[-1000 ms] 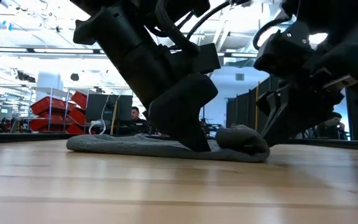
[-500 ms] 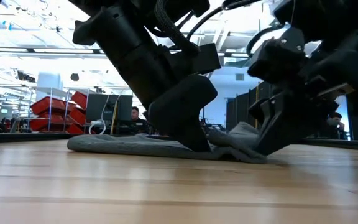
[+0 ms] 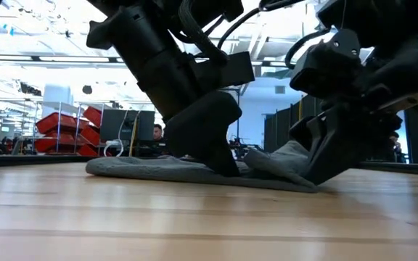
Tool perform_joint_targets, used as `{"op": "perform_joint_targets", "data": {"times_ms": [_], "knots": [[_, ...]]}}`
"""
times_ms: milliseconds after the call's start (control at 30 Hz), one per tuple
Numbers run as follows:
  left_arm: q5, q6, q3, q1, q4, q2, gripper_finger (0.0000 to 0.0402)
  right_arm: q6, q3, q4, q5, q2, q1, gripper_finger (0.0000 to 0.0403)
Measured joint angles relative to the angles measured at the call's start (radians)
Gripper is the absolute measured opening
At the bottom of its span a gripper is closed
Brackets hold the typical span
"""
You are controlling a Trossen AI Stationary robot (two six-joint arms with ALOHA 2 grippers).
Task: Roll towel
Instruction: Roll the gray towel
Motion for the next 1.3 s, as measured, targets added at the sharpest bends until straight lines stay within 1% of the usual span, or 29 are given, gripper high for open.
{"op": "perform_joint_targets", "data": {"times_ms": [133, 233, 300, 367, 500, 700, 900, 1000, 1100, 1200, 1300], "knots": [[-0.002, 0.022, -0.004, 0.0, -0.03, -0.039, 0.0015, -0.001, -0.001, 0.0, -0.026, 0.001, 0.0, 0.0], [-0.012, 0.027, -0.004, -0.013, -0.027, -0.106, 0.0015, -0.001, -0.001, 0.0, -0.028, 0.001, -0.001, 0.0], [-0.014, 0.047, -0.003, -0.029, 0.019, -0.142, 0.0015, -0.001, -0.001, 0.0, -0.028, 0.001, -0.001, 0.0], [-0.01, 0.088, 0.001, -0.047, 0.117, -0.148, 0.0015, -0.001, -0.002, 0.0, -0.028, 0.001, -0.001, 0.0], [0.061, 0.162, 0.0, -0.067, 0.28, -0.081, 0.0015, -0.002, -0.002, 0.005, -0.025, 0.002, -0.001, 0.0], [0.068, 0.193, 0.0, -0.06, 0.516, 0.063, 0.0015, -0.004, -0.003, 0.007, -0.021, 0.003, -0.001, 0.0], [0.071, 0.164, 0.0, -0.023, 0.458, 0.102, 0.0015, 0.005, -0.003, 0.005, -0.016, 0.001, 0.002, 0.0], [0.071, 0.141, 0.0, -0.012, 0.41, 0.102, 0.0015, 0.006, -0.004, -0.012, -0.016, -0.027, 0.002, 0.0], [0.071, 0.112, -0.008, -0.008, 0.386, 0.1, 0.0015, -0.019, -0.011, -0.072, -0.006, -0.093, 0.007, 0.0], [0.065, 0.088, -0.033, -0.008, 0.412, 0.099, 0.0015, -0.054, -0.01, -0.152, 0.077, -0.193, 0.01, 0.0], [0.064, 0.066, -0.069, -0.011, 0.467, 0.097, 0.0015, -0.079, -0.011, -0.228, 0.179, -0.278, -0.016, 0.0]]}}
